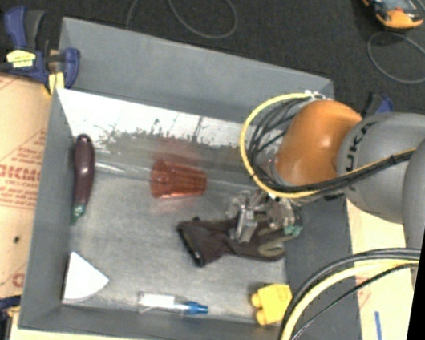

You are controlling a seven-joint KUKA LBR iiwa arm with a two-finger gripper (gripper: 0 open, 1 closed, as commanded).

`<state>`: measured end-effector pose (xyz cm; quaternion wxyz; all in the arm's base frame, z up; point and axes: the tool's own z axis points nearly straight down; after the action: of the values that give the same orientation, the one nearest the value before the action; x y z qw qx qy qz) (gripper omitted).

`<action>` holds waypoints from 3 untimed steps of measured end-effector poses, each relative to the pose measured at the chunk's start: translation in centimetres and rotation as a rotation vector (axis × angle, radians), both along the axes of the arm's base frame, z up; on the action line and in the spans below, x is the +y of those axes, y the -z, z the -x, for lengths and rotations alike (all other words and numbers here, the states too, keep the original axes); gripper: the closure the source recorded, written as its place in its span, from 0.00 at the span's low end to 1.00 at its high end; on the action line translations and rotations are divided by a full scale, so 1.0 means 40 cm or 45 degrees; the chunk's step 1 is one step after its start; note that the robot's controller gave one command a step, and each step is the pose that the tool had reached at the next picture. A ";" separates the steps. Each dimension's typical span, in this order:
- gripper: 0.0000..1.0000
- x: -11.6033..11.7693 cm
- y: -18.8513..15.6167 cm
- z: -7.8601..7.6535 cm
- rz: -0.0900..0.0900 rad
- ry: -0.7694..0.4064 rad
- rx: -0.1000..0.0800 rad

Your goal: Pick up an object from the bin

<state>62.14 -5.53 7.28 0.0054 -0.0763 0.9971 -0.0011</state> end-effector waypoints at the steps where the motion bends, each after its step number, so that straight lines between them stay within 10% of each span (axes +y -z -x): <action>1: 1.00 0.000 0.000 0.000 0.000 0.001 0.000; 2: 1.00 -0.010 -0.306 -0.016 0.001 0.020 -0.006; 3: 1.00 -0.009 -0.306 -0.015 0.000 0.020 -0.005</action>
Offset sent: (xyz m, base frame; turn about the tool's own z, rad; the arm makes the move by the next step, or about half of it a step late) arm 0.0050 -0.0029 0.1213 0.0170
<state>62.74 -5.90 19.51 0.0072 -0.0683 0.9976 -0.0014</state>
